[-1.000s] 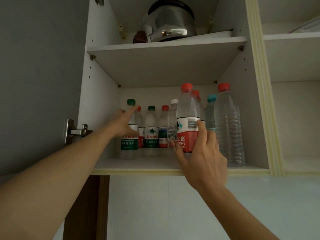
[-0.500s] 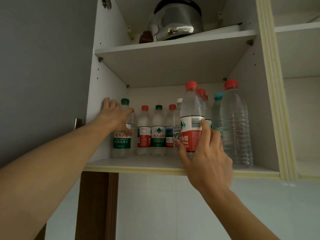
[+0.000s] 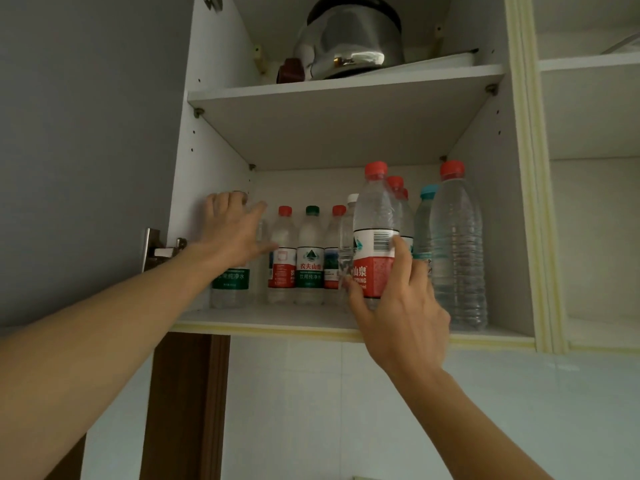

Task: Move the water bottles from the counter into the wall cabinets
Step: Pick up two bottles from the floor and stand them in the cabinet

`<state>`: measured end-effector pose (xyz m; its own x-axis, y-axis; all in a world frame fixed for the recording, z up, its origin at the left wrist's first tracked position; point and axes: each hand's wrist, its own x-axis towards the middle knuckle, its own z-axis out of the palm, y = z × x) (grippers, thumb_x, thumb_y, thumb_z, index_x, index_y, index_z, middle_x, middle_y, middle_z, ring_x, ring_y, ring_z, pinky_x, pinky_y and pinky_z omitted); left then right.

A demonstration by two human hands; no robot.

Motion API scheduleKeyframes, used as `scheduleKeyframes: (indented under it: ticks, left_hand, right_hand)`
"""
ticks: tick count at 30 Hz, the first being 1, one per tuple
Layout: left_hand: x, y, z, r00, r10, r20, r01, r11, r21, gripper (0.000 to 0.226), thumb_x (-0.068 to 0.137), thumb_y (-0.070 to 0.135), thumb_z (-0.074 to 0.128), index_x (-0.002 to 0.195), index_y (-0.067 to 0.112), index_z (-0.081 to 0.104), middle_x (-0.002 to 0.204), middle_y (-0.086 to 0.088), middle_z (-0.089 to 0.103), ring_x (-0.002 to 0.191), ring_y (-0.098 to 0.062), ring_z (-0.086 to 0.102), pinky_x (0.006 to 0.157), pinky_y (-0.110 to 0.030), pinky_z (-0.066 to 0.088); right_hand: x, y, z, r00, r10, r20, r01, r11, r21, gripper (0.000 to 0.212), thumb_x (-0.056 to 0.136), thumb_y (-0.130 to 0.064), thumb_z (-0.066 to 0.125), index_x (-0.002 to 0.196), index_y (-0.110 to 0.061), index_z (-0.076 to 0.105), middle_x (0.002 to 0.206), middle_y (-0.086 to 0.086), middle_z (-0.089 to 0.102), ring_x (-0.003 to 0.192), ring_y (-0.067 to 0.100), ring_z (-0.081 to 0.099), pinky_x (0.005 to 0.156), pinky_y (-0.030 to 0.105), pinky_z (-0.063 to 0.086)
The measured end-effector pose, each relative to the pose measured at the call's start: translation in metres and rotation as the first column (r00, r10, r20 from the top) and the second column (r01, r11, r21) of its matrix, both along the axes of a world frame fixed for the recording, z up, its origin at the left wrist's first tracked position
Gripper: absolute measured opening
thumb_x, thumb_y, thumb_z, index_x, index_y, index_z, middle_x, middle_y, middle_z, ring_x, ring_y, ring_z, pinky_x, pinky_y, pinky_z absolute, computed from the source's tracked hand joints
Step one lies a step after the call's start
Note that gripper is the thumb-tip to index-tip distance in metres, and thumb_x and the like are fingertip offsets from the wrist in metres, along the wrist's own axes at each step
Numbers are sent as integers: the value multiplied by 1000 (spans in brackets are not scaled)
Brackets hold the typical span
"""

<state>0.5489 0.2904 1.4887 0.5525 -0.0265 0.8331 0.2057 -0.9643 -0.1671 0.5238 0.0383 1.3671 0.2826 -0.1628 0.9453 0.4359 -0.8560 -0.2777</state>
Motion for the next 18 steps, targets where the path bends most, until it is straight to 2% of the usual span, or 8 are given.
scheduleKeyframes:
  ticks: [2, 4, 6, 9, 11, 14, 16, 18]
  left_hand:
    - [-9, -23, -6, 876, -460, 145, 482, 851, -209, 76, 87, 66, 60, 147, 23, 44, 145, -7, 44, 130, -23, 42, 106, -43, 39]
    - [-21, -51, -16, 641, -749, 164, 738, 544, -400, 81, 81, 71, 61, 145, 25, 44, 137, 2, 52, 118, -13, 55, 93, -32, 50]
    - [-32, -74, -28, 463, -874, 151, 772, 314, -553, 96, 72, 79, 65, 150, 32, 34, 131, 8, 55, 112, -8, 60, 89, -33, 54]
    - [-39, -90, -38, 349, -913, 209, 765, 149, -626, 97, 70, 71, 74, 149, 43, 25, 125, 9, 55, 108, -8, 61, 81, -29, 55]
    - [-40, -91, -41, 301, -917, 262, 783, 81, -617, 96, 72, 55, 79, 148, 45, 22, 123, 13, 55, 105, 0, 63, 73, -19, 55]
    - [-38, -87, -43, 291, -915, 279, 813, 83, -576, 106, 81, 33, 81, 157, 44, 8, 134, 13, 52, 107, 4, 61, 67, -9, 53]
    - [-38, -85, -43, 309, -912, 269, 824, 116, -554, 109, 83, 30, 80, 157, 47, 2, 154, 2, 42, 126, -10, 55, 80, -17, 54]
    - [-39, -81, -41, 349, -906, 241, 817, 169, -551, 111, 83, 30, 81, 157, 49, -1, 164, -1, 28, 141, -21, 42, 101, -40, 52]
  right_hand:
    - [-1, -1, 0, 999, 42, -10, -42, 999, 5, 80, 89, -68, 56, 149, -29, 21, 120, 1, 55, 93, 21, 62, 60, 34, 46]
    - [-3, -2, 0, 995, 101, -7, -101, 995, 1, 80, 88, -71, 53, 149, -33, 18, 126, -3, 57, 98, 20, 65, 66, 38, 53]
    - [-6, -5, -1, 988, 156, -18, -157, 987, -45, 82, 87, -76, 46, 152, -39, 12, 135, -6, 59, 104, 18, 68, 75, 40, 56]
    - [-13, -12, 0, 968, 212, -130, -233, 957, -174, 81, 85, -80, 28, 153, -51, -4, 136, -6, 61, 112, 18, 65, 89, 42, 55]
    - [-17, -14, 0, 957, 211, -200, -259, 932, -254, 76, 86, -79, 24, 150, -59, -12, 135, -6, 61, 115, 19, 61, 90, 46, 55]
    - [-21, -15, 3, 945, 229, -234, -289, 918, -271, 72, 86, -78, 22, 149, -62, -9, 147, -9, 49, 136, 19, 40, 95, 50, 49]
    - [-21, -16, 4, 950, 219, -222, -271, 931, -242, 71, 86, -76, 24, 151, -59, 1, 151, -9, 37, 141, 17, 28, 97, 47, 48]
    - [-19, -15, 6, 966, 170, -197, -211, 956, -206, 69, 89, -69, 36, 152, -50, 13, 145, -6, 34, 134, 18, 31, 90, 42, 52]
